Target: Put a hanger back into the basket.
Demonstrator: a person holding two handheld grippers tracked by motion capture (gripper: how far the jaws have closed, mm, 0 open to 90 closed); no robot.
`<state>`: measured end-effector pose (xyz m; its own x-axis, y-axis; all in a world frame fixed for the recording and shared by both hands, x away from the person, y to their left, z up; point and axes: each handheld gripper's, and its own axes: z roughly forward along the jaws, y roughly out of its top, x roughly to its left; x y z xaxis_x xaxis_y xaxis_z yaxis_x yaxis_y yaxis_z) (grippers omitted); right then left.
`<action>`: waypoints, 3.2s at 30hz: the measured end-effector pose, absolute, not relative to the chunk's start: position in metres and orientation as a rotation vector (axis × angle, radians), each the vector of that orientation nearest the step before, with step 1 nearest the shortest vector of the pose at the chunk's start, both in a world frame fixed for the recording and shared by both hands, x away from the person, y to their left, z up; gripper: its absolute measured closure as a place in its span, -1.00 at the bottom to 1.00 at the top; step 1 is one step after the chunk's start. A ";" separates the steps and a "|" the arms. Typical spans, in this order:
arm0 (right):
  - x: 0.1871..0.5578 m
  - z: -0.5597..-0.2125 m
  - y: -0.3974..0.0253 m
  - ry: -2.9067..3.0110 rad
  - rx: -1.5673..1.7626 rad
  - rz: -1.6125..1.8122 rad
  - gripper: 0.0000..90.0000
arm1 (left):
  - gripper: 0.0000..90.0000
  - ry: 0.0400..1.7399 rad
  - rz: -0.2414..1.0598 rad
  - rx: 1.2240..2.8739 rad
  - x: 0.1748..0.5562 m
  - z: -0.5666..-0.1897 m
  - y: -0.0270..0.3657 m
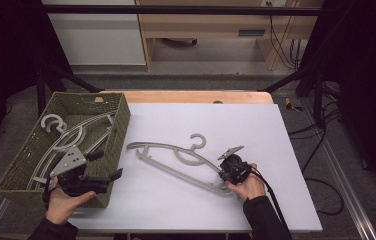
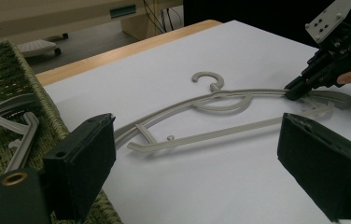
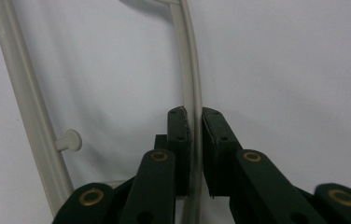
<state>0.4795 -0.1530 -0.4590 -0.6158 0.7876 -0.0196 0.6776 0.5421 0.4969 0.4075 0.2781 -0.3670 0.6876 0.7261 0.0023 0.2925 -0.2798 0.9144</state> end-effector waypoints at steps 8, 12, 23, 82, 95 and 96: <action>0.479 -0.454 -0.160 2.524 1.191 0.721 0.85 | -0.75 0.803 0.524 1.858 0.408 -0.367 0.279; 0.478 -0.448 -0.166 2.522 1.095 0.765 0.85 | -0.75 0.798 0.527 1.858 0.407 -0.366 0.278; 0.463 -0.417 -0.178 2.540 1.013 0.878 0.85 | -0.76 0.766 0.518 1.886 0.405 -0.353 0.274; 0.437 -0.376 -0.207 2.382 0.889 1.186 0.12 | 0.83 0.638 0.436 2.377 0.428 -0.366 0.201; 0.417 -0.384 -0.244 2.095 1.043 1.396 -0.59 | 0.82 0.792 0.607 2.184 0.424 -0.342 0.223; 0.416 -0.385 -0.246 2.086 1.054 1.402 -0.63 | 0.82 0.802 0.615 2.165 0.424 -0.340 0.226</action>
<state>0.4160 -0.2460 -0.3849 -0.6284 0.7746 0.0714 0.3584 0.2068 0.9104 0.4237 0.2257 -0.3397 0.6902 0.7024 0.1740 0.3505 -0.5349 0.7688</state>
